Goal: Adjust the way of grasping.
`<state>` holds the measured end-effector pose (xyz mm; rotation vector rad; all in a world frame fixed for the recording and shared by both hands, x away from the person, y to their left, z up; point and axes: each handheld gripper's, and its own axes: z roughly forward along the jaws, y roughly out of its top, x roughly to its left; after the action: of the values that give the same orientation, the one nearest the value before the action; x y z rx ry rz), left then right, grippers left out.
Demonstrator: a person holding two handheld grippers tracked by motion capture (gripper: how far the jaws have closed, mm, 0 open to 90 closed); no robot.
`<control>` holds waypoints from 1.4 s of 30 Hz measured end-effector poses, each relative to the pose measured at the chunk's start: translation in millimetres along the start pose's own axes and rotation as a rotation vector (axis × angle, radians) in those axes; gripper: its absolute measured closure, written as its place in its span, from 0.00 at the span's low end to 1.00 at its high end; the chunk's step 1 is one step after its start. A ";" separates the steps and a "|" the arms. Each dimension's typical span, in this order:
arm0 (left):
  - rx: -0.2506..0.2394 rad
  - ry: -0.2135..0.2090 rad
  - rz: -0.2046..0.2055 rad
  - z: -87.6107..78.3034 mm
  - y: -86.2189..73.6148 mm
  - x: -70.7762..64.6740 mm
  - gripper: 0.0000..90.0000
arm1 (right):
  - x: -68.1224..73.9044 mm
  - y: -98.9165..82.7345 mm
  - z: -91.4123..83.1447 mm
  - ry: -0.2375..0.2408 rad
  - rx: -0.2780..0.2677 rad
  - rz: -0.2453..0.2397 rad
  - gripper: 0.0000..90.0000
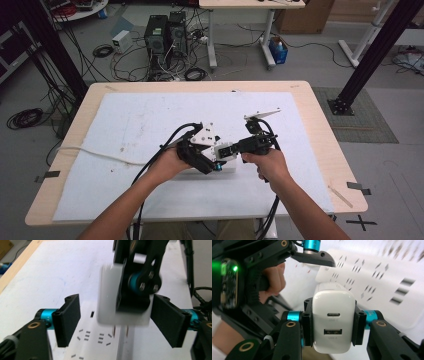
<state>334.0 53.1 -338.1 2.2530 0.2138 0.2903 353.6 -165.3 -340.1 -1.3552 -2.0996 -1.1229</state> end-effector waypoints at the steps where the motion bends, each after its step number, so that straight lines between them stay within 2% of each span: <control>1: 0.004 -0.007 -0.018 -1.7 -2.1 2.1 0.24 | -1.3 -0.3 -2.1 -0.011 -0.013 -0.023 0.69; 3: 0.033 -0.009 -0.067 -4.5 -5.9 5.7 0.22 | -4.1 -0.6 -6.7 -0.040 -0.027 -0.054 0.69; 5: 0.074 -0.004 -0.107 -8.1 -10.5 9.8 0.19 | -6.0 -0.7 -12.2 -0.084 -0.041 -0.106 0.69; 7: 0.113 0.005 -0.131 -13.2 -15.6 12.3 0.19 | -8.4 -0.5 -18.7 -0.109 -0.053 -0.135 0.69; 10: 0.212 0.006 -0.166 -21.9 -22.0 16.3 0.19 | -10.0 0.5 -26.5 -0.180 -0.035 -0.176 0.69; 12: 0.292 0.008 -0.166 -29.4 -26.0 20.0 0.19 | -11.3 1.1 -31.7 -0.228 -0.025 -0.195 0.69; 15: 0.354 0.002 -0.160 -43.2 -32.5 26.2 0.19 | -12.3 2.2 -38.1 -0.283 -0.001 -0.226 0.69; 17: 0.371 0.007 -0.150 -52.6 -37.1 30.7 0.19 | -13.2 3.3 -42.8 -0.305 0.017 -0.238 0.69; 20: 0.392 -0.028 -0.149 -66.3 -43.7 39.8 0.19 | -14.5 5.8 -51.0 -0.333 0.034 -0.250 0.69; 22: 0.385 -0.057 -0.139 -73.3 -50.3 44.1 0.19 | -14.1 7.6 -57.0 -0.350 0.051 -0.257 0.69; 25: 0.423 -0.038 -0.170 -80.9 -57.5 50.2 0.19 | -13.1 10.6 -66.5 -0.382 0.076 -0.286 0.69; 27: 0.431 -0.031 -0.176 -83.1 -59.5 51.9 0.19 | -12.6 11.5 -69.8 -0.396 0.083 -0.296 0.69; 29: 0.448 0.007 -0.194 -88.2 -64.2 54.6 0.19 | -12.2 13.6 -78.3 -0.426 0.096 -0.314 0.69; 31: 0.477 0.030 -0.232 -91.7 -67.6 58.9 0.19 | -11.5 14.2 -82.2 -0.459 0.116 -0.337 0.69; 33: 0.496 0.034 -0.283 -96.0 -72.0 64.0 0.19 | -9.3 13.9 -84.5 -0.479 0.139 -0.359 0.69; 35: 0.515 0.048 -0.316 -100.5 -76.1 69.1 0.19 | -7.2 13.2 -85.5 -0.498 0.158 -0.382 0.69; 38: 0.515 0.073 -0.320 -107.9 -79.7 72.1 0.19 | -4.8 12.5 -86.2 -0.518 0.175 -0.394 0.69; 41: 0.509 0.103 -0.353 -114.9 -82.0 73.1 0.19 | -3.5 12.5 -87.9 -0.528 0.188 -0.413 0.69; 42: 0.513 0.108 -0.352 -116.9 -83.4 73.7 0.19 | -3.2 12.7 -88.3 -0.527 0.188 -0.412 0.69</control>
<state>367.4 209.9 -318.9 2.6412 0.8101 0.1801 358.4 -234.9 -284.3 -1.2574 -2.8828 -0.7218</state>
